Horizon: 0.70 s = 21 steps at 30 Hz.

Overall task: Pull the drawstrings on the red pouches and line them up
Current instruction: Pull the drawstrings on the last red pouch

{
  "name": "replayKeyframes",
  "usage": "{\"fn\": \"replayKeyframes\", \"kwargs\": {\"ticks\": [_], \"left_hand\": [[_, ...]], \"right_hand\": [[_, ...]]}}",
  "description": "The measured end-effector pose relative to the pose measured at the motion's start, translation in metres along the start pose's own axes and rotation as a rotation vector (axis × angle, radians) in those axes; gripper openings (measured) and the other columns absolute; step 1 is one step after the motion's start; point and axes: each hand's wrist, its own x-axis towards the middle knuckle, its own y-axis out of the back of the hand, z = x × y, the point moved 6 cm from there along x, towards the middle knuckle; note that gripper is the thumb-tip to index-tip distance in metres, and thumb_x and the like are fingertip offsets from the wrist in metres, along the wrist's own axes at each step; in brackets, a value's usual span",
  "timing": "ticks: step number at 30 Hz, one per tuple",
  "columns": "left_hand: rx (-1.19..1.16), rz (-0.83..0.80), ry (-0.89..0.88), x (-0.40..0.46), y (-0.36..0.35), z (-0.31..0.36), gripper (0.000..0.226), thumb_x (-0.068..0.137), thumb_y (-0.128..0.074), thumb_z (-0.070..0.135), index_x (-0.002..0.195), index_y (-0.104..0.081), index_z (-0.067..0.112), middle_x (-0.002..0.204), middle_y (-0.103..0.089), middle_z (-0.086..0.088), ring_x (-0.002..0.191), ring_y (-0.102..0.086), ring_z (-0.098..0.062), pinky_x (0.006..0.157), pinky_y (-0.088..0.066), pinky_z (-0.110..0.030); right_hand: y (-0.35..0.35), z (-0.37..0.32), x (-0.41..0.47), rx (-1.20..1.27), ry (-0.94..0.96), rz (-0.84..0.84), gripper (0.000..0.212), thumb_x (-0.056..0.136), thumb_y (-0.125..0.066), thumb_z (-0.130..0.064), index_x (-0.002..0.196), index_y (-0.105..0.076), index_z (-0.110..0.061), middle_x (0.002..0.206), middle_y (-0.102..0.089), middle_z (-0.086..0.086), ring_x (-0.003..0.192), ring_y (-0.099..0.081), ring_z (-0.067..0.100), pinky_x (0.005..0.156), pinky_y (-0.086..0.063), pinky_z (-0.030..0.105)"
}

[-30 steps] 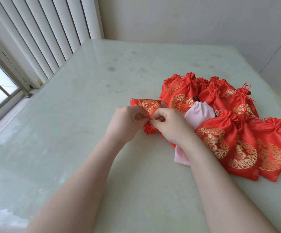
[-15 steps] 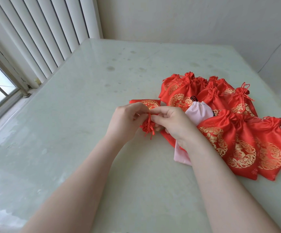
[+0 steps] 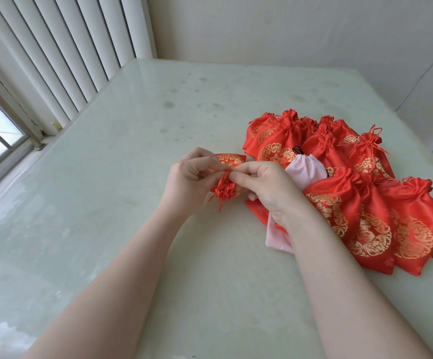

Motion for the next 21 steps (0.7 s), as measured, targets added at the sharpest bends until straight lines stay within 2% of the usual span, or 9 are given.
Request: {"fn": "replayKeyframes", "kwargs": {"ticks": [3, 5, 7, 11, 14, 17, 21], "left_hand": [[-0.065, -0.035, 0.022, 0.001, -0.001, -0.004, 0.012, 0.071, -0.067, 0.016, 0.081, -0.073, 0.018, 0.078, -0.057, 0.007, 0.060, -0.055, 0.001, 0.057, -0.042, -0.013], [-0.076, -0.066, 0.031, 0.001, -0.001, -0.005, 0.009, 0.069, -0.068, 0.029, 0.075, -0.073, 0.026, 0.079, -0.063, 0.012, 0.067, -0.058, -0.006, 0.061, -0.046, -0.019], [-0.077, -0.085, 0.023, 0.001, -0.003, -0.005, 0.016, 0.070, -0.063, 0.035, 0.079, -0.071, 0.025, 0.083, -0.065, 0.016, 0.073, -0.060, -0.009, 0.066, -0.049, -0.024], [-0.122, -0.099, 0.031, 0.002, -0.002, -0.006, 0.011, 0.078, -0.065, 0.011, 0.084, -0.072, 0.017, 0.083, -0.069, 0.010, 0.078, -0.063, -0.006, 0.068, -0.049, -0.021], [-0.236, -0.098, 0.146, 0.002, -0.001, -0.005, 0.015, 0.084, -0.061, -0.002, 0.080, -0.069, 0.011, 0.070, -0.069, 0.010, 0.062, -0.061, -0.004, 0.062, -0.050, -0.017], [-0.354, -0.077, 0.253, 0.001, -0.001, -0.007, 0.017, 0.088, -0.055, -0.002, 0.078, -0.063, 0.009, 0.069, -0.067, 0.009, 0.057, -0.057, -0.004, 0.057, -0.047, -0.016], [-0.431, 0.054, 0.381, -0.001, 0.002, -0.015, 0.019, 0.090, -0.055, 0.006, 0.075, -0.060, 0.017, 0.068, -0.061, 0.009, 0.053, -0.049, -0.007, 0.055, -0.036, -0.020]], "right_hand": [[0.002, 0.000, 0.001, -0.017, 0.014, 0.012, 0.019, 0.085, -0.061, -0.002, 0.072, -0.060, -0.015, 0.044, -0.058, -0.012, 0.046, -0.055, -0.004, 0.045, -0.035, 0.011], [0.002, 0.000, 0.002, -0.006, 0.012, 0.012, 0.020, 0.085, -0.060, -0.001, 0.070, -0.059, -0.014, 0.043, -0.057, -0.011, 0.045, -0.054, -0.003, 0.047, -0.038, 0.011], [0.003, 0.000, 0.003, -0.006, 0.012, 0.013, 0.022, 0.086, -0.059, 0.000, 0.070, -0.059, -0.015, 0.046, -0.057, -0.009, 0.045, -0.053, -0.003, 0.049, -0.040, 0.011], [0.006, 0.000, 0.004, -0.006, 0.017, 0.044, 0.024, 0.087, -0.057, 0.000, 0.069, -0.059, -0.015, 0.060, -0.056, 0.001, 0.045, -0.052, -0.002, 0.050, -0.044, 0.013], [0.009, 0.000, 0.005, -0.015, 0.034, 0.073, 0.027, 0.087, -0.056, 0.000, 0.066, -0.058, -0.016, 0.061, -0.056, 0.001, 0.048, -0.053, 0.000, 0.053, -0.046, 0.014], [0.014, 0.001, 0.007, -0.057, 0.060, 0.081, 0.027, 0.086, -0.055, 0.004, 0.066, -0.057, -0.014, 0.060, -0.057, 0.001, 0.049, -0.056, -0.001, 0.055, -0.048, 0.016], [0.023, 0.001, 0.009, -0.173, 0.105, 0.179, 0.024, 0.086, -0.055, 0.002, 0.067, -0.055, -0.013, 0.061, -0.059, 0.001, 0.054, -0.063, 0.005, 0.052, -0.048, 0.018]]}}
